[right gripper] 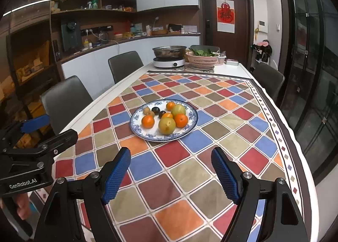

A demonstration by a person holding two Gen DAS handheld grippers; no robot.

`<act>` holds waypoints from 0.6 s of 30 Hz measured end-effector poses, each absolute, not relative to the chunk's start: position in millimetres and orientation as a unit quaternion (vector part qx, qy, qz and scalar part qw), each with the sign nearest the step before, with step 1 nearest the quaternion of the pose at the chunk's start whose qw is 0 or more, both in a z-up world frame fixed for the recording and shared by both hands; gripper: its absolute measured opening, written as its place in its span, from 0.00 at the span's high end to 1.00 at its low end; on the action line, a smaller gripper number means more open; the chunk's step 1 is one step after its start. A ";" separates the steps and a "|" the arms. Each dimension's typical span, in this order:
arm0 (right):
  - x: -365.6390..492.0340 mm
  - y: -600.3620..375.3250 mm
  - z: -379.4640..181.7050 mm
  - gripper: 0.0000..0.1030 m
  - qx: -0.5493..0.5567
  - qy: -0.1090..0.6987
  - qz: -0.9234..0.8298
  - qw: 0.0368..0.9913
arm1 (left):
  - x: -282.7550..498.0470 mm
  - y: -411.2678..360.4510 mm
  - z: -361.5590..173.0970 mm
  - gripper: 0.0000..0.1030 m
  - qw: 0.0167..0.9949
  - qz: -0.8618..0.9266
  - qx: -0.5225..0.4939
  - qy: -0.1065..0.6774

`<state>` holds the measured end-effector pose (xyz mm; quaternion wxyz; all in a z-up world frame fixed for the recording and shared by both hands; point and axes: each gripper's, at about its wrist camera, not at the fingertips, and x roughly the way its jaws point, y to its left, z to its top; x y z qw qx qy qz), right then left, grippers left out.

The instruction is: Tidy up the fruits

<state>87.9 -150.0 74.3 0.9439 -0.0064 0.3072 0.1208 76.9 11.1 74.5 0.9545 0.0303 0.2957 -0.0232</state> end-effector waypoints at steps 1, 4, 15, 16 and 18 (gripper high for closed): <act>86.6 -150.0 74.6 0.23 -0.007 0.306 0.121 0.944 | 75.0 10.7 75.1 0.06 0.955 -0.023 0.031 0.294; 83.0 -151.1 74.5 0.23 -0.006 0.306 0.122 0.944 | 70.7 8.9 76.2 0.02 0.956 -0.018 0.038 0.291; 74.6 -153.4 75.4 0.23 -0.010 0.302 0.124 0.945 | 57.4 9.0 78.6 0.00 0.957 -0.012 0.039 0.287; 72.5 -153.7 75.8 0.23 -0.010 0.301 0.124 0.945 | 58.1 9.2 78.5 0.00 0.957 -0.012 0.039 0.287; 69.1 -154.1 77.1 0.23 -0.011 0.300 0.125 0.946 | 55.2 8.6 79.1 0.00 0.957 -0.013 0.039 0.286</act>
